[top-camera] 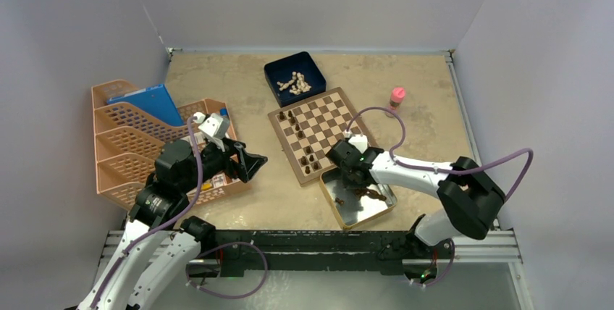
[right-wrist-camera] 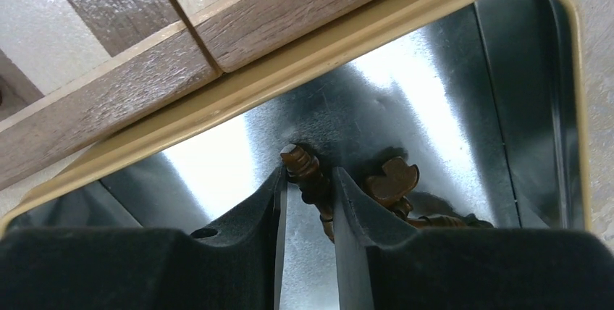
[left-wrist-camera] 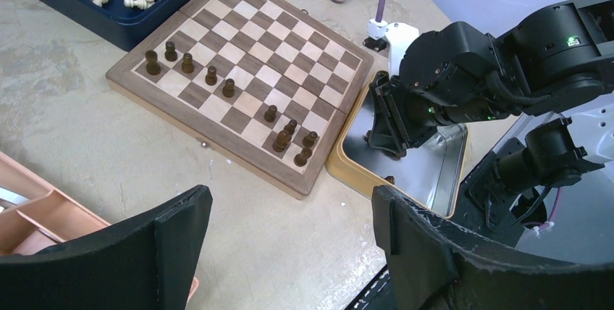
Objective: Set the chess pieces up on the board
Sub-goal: Pick up the chess piece from the storage box, then place the chess piece on the chessboard.
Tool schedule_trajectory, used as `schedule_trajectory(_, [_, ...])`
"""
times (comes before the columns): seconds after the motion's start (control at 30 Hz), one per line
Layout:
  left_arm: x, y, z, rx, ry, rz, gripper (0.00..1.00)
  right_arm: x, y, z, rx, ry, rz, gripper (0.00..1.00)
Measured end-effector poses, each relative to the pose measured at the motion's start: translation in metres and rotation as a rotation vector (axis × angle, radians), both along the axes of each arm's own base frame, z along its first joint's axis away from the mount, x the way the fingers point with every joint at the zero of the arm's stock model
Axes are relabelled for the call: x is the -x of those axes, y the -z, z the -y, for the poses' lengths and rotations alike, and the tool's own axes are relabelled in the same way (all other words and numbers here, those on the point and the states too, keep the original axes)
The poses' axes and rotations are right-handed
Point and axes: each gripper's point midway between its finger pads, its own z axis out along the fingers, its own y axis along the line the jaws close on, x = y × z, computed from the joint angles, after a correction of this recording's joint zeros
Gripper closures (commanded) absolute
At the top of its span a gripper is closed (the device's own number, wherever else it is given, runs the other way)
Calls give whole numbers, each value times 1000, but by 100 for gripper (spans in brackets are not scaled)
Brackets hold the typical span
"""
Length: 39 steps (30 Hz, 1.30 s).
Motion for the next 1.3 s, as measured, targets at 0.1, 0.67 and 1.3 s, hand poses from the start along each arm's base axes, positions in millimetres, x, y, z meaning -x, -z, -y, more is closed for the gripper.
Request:
schedule_trajectory(0.1, [0, 0, 0, 0, 0, -2, 22, 1, 0, -5, 7, -25, 8, 82])
schedule_trajectory(0.67, [14, 25, 25, 80, 94, -279, 34, 11, -56, -48, -117, -159, 187, 90])
schedule_trajectory(1.3, [16, -16, 55, 140, 269, -372, 43, 13, -105, -62, -270, -126, 356, 88])
